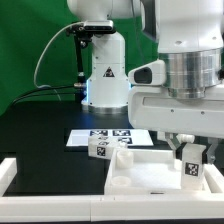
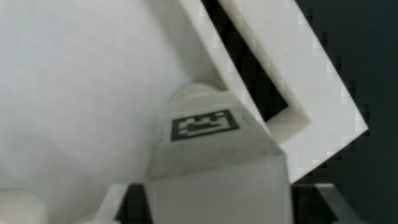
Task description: Assemble one leg
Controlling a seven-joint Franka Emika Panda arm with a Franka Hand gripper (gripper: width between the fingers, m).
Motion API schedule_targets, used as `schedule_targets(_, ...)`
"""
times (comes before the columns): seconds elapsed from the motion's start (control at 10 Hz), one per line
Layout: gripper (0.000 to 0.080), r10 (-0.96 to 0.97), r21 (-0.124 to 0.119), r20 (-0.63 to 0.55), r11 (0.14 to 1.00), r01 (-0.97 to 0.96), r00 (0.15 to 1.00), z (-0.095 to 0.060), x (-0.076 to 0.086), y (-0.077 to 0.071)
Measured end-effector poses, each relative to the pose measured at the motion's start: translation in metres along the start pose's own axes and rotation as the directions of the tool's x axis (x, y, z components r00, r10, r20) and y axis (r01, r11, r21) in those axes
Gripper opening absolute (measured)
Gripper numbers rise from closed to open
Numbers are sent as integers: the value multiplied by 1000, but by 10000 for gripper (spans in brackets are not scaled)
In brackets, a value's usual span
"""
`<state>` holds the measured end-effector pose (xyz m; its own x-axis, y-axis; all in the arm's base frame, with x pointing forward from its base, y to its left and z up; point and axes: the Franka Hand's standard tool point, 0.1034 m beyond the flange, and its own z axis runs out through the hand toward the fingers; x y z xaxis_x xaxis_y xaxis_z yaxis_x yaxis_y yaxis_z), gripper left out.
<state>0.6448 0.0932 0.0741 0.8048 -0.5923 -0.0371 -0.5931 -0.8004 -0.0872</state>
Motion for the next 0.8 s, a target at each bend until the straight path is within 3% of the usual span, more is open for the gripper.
schedule_targets(0.1,307,-1,0,0,1000,1,1000,0,0,0)
schedule_targets(0.2,386,-1,0,1,1000,1,1000,0,0,0)
schedule_targets(0.3,386,-1,0,1,1000,1,1000,0,0,0)
schedule_targets(0.4,565,-2,2,3,1000,2,1000,-4,0,-2)
schedule_targets(0.5,632,-5,11,1,1000,5,1000,-19,1,-7)
schedule_targets(0.7,644,-10,21,8,1000,10,1000,-43,-1,-15)
schedule_targets(0.8,644,-7,23,6,1000,7,1000,-47,0,-16)
